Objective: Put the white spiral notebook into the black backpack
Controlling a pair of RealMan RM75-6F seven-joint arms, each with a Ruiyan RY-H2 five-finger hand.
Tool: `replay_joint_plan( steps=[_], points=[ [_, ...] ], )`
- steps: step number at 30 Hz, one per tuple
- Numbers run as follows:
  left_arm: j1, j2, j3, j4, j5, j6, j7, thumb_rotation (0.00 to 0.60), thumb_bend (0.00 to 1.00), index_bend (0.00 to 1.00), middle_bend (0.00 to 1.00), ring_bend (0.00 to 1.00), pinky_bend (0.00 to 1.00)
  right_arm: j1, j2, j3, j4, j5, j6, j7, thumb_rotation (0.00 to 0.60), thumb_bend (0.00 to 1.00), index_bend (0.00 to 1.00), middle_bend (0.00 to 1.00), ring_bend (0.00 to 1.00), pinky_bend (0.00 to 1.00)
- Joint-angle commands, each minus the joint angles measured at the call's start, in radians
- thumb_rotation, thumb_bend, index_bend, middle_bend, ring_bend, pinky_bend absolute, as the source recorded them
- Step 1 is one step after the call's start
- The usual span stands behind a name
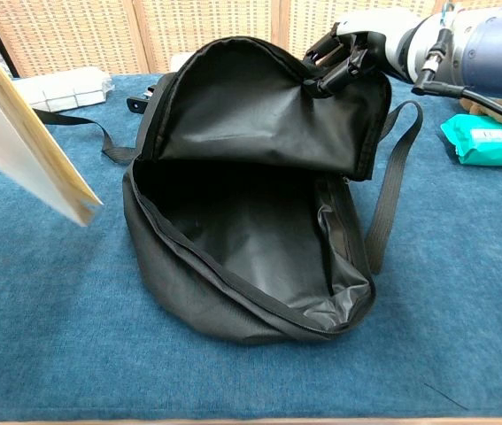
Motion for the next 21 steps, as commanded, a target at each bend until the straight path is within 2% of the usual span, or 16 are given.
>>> replay_joint_plan(
  steps=[1, 7, 11, 15, 21],
  points=[
    [-0.058, 0.049, 0.004, -0.202, 0.081, 0.03, 0.103, 0.6, 0.65, 0.86, 0.62, 0.46, 0.52, 0.009, 0.003, -0.003, -0.002, 0.01, 0.001, -0.003, 0.6, 0.57, 0.57, 0.53, 0.42, 0.63],
    [-0.117, 0.059, -0.022, -0.376, 0.151, 0.017, 0.227, 0.6, 0.65, 0.87, 0.63, 0.46, 0.52, 0.021, 0.017, -0.01, -0.013, 0.032, -0.003, -0.006, 0.6, 0.57, 0.57, 0.53, 0.42, 0.63],
    [-0.166, 0.01, -0.061, -0.419, 0.192, 0.019, 0.274, 0.6, 0.65, 0.87, 0.63, 0.47, 0.52, 0.026, 0.033, -0.02, -0.019, 0.054, -0.02, -0.003, 0.6, 0.57, 0.57, 0.53, 0.42, 0.63],
    [-0.236, -0.11, -0.119, -0.339, 0.236, 0.056, 0.298, 0.6, 0.64, 0.87, 0.63, 0.47, 0.52, 0.033, 0.057, -0.027, -0.019, 0.074, -0.051, 0.004, 0.6, 0.57, 0.57, 0.53, 0.42, 0.63],
    [-0.285, -0.257, -0.125, -0.185, 0.246, 0.059, 0.279, 0.6, 0.64, 0.87, 0.63, 0.47, 0.52, 0.038, 0.081, -0.04, -0.013, 0.087, -0.089, 0.024, 0.6, 0.57, 0.57, 0.53, 0.42, 0.63]
  ],
)
